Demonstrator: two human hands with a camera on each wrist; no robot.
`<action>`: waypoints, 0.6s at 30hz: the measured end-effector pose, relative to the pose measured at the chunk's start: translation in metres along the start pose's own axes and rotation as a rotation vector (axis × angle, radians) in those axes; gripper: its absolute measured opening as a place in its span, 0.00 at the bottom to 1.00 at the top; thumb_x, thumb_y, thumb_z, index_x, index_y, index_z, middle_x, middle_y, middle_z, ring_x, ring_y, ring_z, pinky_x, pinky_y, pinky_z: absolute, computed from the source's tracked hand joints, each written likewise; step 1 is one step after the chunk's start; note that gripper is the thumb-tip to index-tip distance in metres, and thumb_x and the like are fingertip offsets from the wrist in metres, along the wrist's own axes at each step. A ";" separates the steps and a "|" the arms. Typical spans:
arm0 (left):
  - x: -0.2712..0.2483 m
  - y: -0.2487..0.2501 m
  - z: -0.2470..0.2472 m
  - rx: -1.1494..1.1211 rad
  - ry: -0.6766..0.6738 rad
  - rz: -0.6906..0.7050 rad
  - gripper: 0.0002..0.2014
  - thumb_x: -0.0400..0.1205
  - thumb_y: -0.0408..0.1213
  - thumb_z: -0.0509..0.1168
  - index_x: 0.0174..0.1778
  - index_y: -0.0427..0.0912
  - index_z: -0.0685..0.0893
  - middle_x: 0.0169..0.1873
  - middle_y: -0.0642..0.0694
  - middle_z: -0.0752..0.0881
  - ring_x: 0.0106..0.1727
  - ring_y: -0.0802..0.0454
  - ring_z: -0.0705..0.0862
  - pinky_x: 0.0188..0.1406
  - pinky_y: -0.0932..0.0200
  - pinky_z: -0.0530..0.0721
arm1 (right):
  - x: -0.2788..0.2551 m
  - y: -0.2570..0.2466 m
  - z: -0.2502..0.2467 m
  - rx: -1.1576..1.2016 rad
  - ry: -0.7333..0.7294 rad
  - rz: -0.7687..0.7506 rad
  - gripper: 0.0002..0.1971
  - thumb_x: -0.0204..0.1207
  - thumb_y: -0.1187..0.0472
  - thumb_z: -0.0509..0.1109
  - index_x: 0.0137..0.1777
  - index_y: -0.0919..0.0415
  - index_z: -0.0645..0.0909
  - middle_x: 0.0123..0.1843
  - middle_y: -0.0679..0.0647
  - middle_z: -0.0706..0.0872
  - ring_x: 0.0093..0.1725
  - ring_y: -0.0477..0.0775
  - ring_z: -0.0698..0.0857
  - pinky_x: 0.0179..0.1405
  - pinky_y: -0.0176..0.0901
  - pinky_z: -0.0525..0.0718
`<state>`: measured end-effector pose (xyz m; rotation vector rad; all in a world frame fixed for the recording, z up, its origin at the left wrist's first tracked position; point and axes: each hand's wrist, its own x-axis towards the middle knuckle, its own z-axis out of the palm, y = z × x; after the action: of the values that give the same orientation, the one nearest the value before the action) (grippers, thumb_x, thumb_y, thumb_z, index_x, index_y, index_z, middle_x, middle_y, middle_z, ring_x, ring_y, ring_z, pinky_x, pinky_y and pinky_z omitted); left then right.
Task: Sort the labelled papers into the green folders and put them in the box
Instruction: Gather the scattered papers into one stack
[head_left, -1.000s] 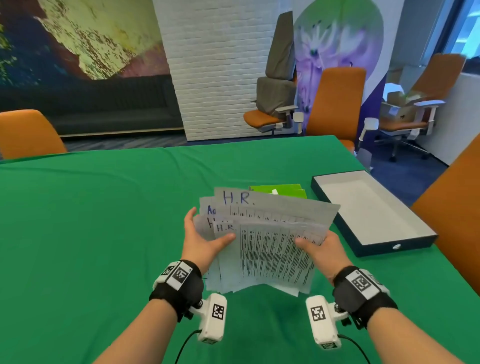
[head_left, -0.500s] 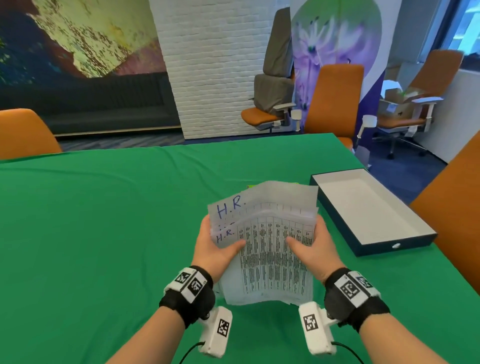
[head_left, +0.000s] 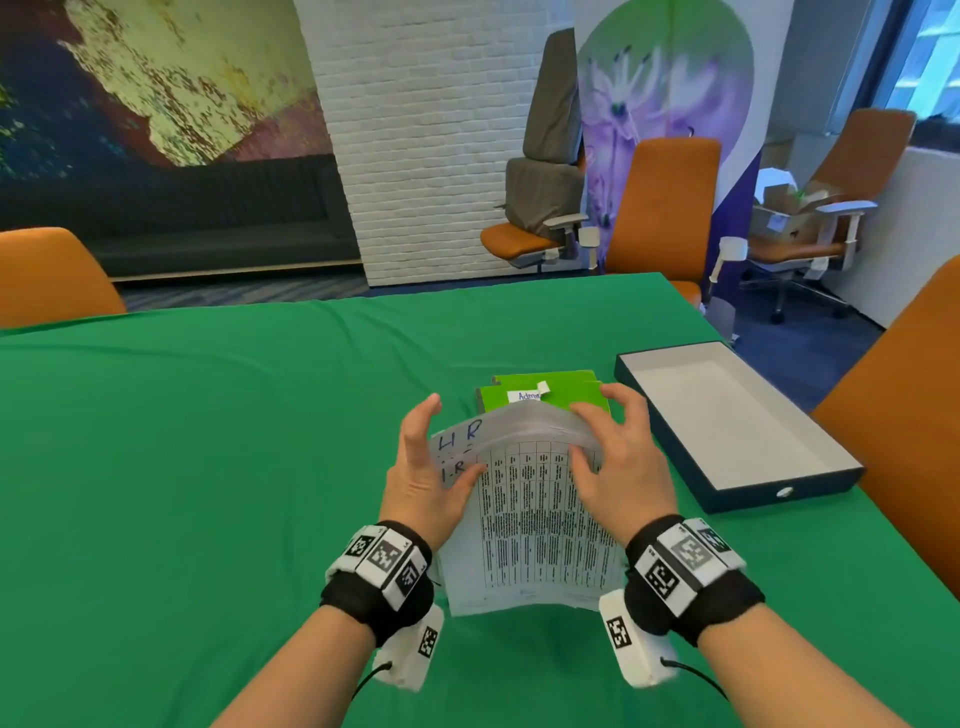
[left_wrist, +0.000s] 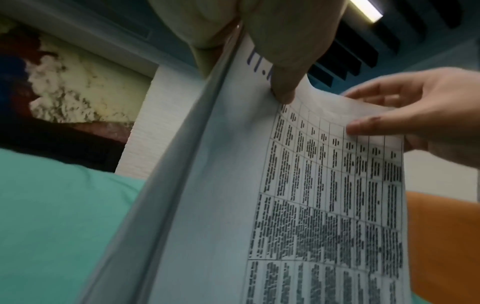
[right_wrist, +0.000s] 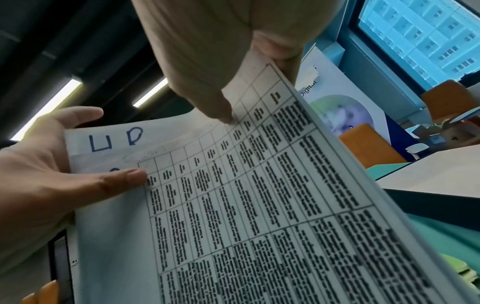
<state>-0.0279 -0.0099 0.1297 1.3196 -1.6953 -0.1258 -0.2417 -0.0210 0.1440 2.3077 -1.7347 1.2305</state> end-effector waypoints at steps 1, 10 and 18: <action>-0.001 -0.001 0.001 0.014 -0.006 0.027 0.48 0.68 0.29 0.77 0.70 0.62 0.49 0.68 0.39 0.73 0.43 0.50 0.82 0.42 0.53 0.85 | -0.001 0.001 0.000 -0.009 -0.015 -0.027 0.26 0.70 0.63 0.73 0.70 0.55 0.76 0.74 0.58 0.67 0.37 0.44 0.75 0.31 0.33 0.77; 0.005 -0.004 -0.005 0.091 0.001 0.065 0.17 0.71 0.40 0.75 0.52 0.37 0.82 0.53 0.47 0.83 0.53 0.56 0.79 0.58 0.55 0.83 | -0.004 0.012 0.003 0.215 0.030 0.037 0.23 0.72 0.64 0.74 0.69 0.56 0.79 0.66 0.53 0.76 0.56 0.44 0.76 0.60 0.43 0.79; -0.011 -0.001 0.007 -0.529 -0.031 -0.633 0.08 0.77 0.34 0.69 0.48 0.50 0.80 0.45 0.48 0.88 0.49 0.45 0.88 0.40 0.54 0.87 | -0.035 0.016 0.016 0.701 -0.226 0.616 0.13 0.79 0.65 0.67 0.58 0.48 0.76 0.54 0.44 0.82 0.63 0.50 0.79 0.68 0.51 0.75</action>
<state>-0.0326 -0.0041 0.1190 1.3854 -1.0971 -0.8995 -0.2482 -0.0059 0.1054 2.3557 -2.5522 2.0143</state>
